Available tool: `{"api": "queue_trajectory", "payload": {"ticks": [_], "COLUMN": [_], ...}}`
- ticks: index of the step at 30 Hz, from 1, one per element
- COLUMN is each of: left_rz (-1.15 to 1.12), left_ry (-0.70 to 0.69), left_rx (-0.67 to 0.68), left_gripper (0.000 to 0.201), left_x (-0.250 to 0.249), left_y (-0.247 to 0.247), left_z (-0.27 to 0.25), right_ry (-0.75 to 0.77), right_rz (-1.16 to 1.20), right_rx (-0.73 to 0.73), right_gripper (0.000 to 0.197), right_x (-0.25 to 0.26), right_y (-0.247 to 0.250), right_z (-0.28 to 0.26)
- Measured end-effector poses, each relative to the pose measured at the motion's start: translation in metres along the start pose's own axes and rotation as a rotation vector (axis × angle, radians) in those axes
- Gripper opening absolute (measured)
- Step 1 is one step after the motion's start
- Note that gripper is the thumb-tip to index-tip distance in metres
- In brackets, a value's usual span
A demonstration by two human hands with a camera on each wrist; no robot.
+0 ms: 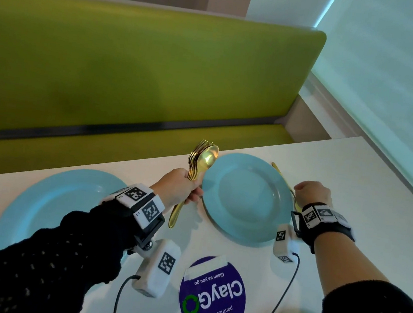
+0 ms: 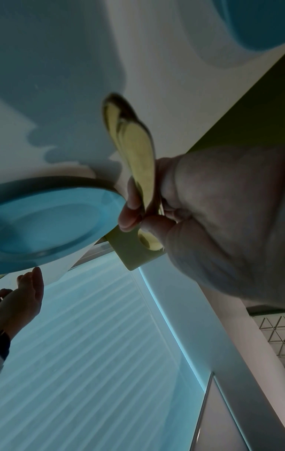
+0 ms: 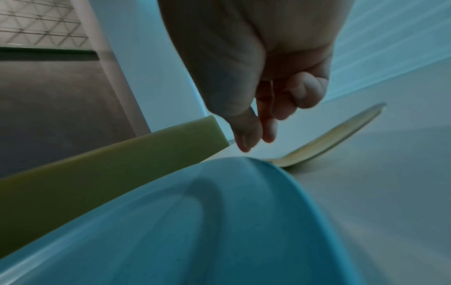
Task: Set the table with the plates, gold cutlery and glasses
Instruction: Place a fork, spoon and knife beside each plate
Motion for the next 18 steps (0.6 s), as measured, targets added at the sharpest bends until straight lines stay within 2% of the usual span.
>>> {"api": "queue_trajectory", "payload": {"ticks": [3, 8, 18], "left_rz": [-0.002, -0.001, -0.005], "left_ry": [-0.001, -0.004, 0.007], "left_rx": [0.003, -0.005, -0.009], "left_gripper": [0.010, 0.012, 0.015], "left_x": [0.000, 0.001, 0.007], "left_y": [0.000, 0.002, 0.003], "left_z": [-0.002, -0.006, -0.006], "right_ry": [0.023, 0.100, 0.195], "right_rz": [-0.034, -0.157, -0.350], "right_rx": [0.048, 0.131, 0.221], "right_gripper": [0.039, 0.033, 0.046], "right_x": [-0.006, -0.014, -0.004], "right_y": [0.000, -0.007, -0.010], "right_z": [-0.004, -0.002, 0.002]}}
Point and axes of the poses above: each hand's wrist, its own z-axis towards the middle knuckle, its own y-axis out of the back of the hand, x = y × z, the point moved 1 cm from there along z, towards the middle knuckle, and after that the axes turned 12 degrees about z, right-handed, at the moved point
